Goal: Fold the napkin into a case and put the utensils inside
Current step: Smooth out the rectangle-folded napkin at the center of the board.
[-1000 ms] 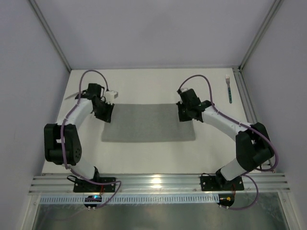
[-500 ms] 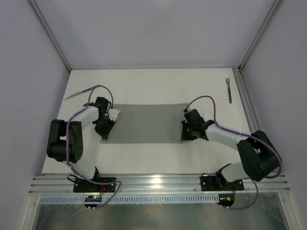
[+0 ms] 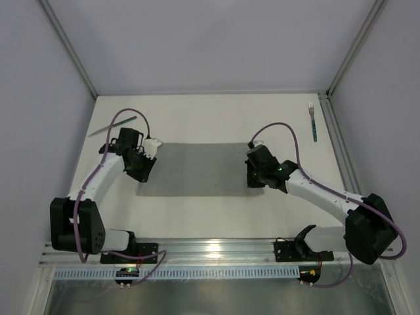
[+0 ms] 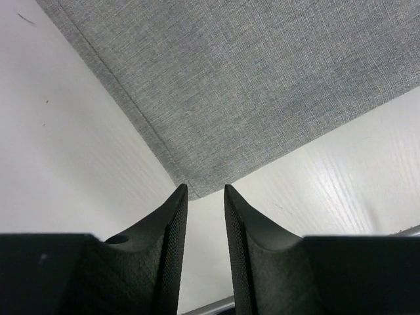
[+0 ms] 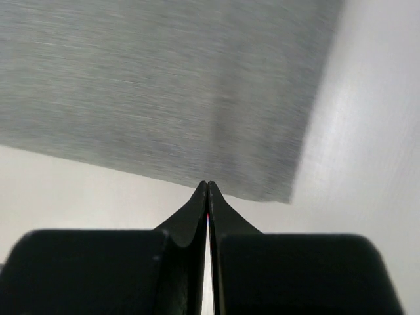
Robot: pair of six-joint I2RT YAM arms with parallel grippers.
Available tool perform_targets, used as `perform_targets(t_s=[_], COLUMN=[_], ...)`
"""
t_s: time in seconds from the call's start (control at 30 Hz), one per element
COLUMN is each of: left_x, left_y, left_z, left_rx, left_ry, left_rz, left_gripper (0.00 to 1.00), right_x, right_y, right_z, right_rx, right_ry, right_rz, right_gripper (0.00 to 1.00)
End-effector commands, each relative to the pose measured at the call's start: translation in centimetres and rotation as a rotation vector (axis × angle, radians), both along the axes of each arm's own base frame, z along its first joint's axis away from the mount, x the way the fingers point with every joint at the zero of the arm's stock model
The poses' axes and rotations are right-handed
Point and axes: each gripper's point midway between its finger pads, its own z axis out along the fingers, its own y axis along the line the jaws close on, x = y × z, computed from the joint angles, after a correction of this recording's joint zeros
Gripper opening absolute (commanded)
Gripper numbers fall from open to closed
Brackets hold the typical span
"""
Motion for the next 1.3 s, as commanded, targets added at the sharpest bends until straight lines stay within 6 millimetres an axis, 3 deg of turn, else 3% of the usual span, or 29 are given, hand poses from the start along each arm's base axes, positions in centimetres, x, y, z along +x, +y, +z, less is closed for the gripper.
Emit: perform_targets(t_s=[0.0,0.03,0.07,0.1,0.13,0.2,0.23,0.3,0.33,0.43,0.47,0.57,0.73,0.77,0.83,1.07,1.27], left_x=[-0.4,-0.8,-1.0,-0.9,-0.8,-0.3,0.2,0.2,0.3,0.1,0.0,-0.3,-0.5,-0.4,-0.4,-0.4,-0.5], left_y=[0.4,0.8,1.4,1.6,1.8,2.3,2.3,2.2,2.2,2.0,2.1,2.4,2.7,2.7,2.7,2.7,2.6], left_z=[0.2,-1.1,-1.7,-2.2,-3.2,-4.0,-4.3,-5.4,-5.6,-6.4,-6.5,-6.9,-7.3,-7.4,-7.7,-8.0,-7.8], left_rx=[0.018,0.042,0.074,0.087,0.1,0.126,0.13,0.131,0.13,0.124,0.127,0.143,0.158,0.158,0.159,0.16,0.152], left_ry=[0.004,0.039,0.051,0.061,0.079,0.085,0.077,0.111,0.12,0.148,0.151,0.154,0.156,0.155,0.156,0.15,0.141], left_rz=[-0.008,-0.002,0.008,0.014,0.023,0.04,0.044,0.046,0.049,0.06,0.062,0.059,0.054,0.054,0.053,0.052,0.04], left_gripper=[0.32,0.31,0.31,0.31,0.3,0.3,0.3,0.3,0.29,0.29,0.29,0.29,0.29,0.29,0.29,0.28,0.29], right_x=[1.8,1.9,2.6,2.6,1.9,1.6,1.4,1.2,0.3,-0.2,-0.5,-1.2,-1.4,-2.1,-1.6,-3.9,-4.4], right_y=[7.2,9.0,11.8,13.4,15.4,19.3,20.5,23.0,24.2,25.4,24.7,22.9,19.6,18.2,17.1,11.4,7.1], right_z=[4.2,4.6,6.4,6.7,5.7,6.9,5.4,5.4,3.6,1.3,-1.0,-4.6,-6.5,-7.4,-6.5,-6.7,-5.0], right_rx=[0.133,0.177,0.259,0.297,0.337,0.414,0.405,0.434,0.436,0.467,0.429,0.361,0.362,0.356,0.38,0.368,0.396], right_ry=[-0.113,-0.118,-0.16,-0.158,-0.104,-0.118,-0.082,-0.085,-0.031,0.028,0.067,0.123,0.147,0.172,0.15,0.195,0.182], right_rz=[0.146,0.177,0.209,0.233,0.285,0.35,0.371,0.411,0.444,0.433,0.413,0.361,0.279,0.252,0.226,0.159,0.093], right_gripper=[0.03,0.03,0.03,0.03,0.03,0.03,0.03,0.03,0.03,0.03,0.03,0.03,0.03,0.03,0.03,0.03,0.03])
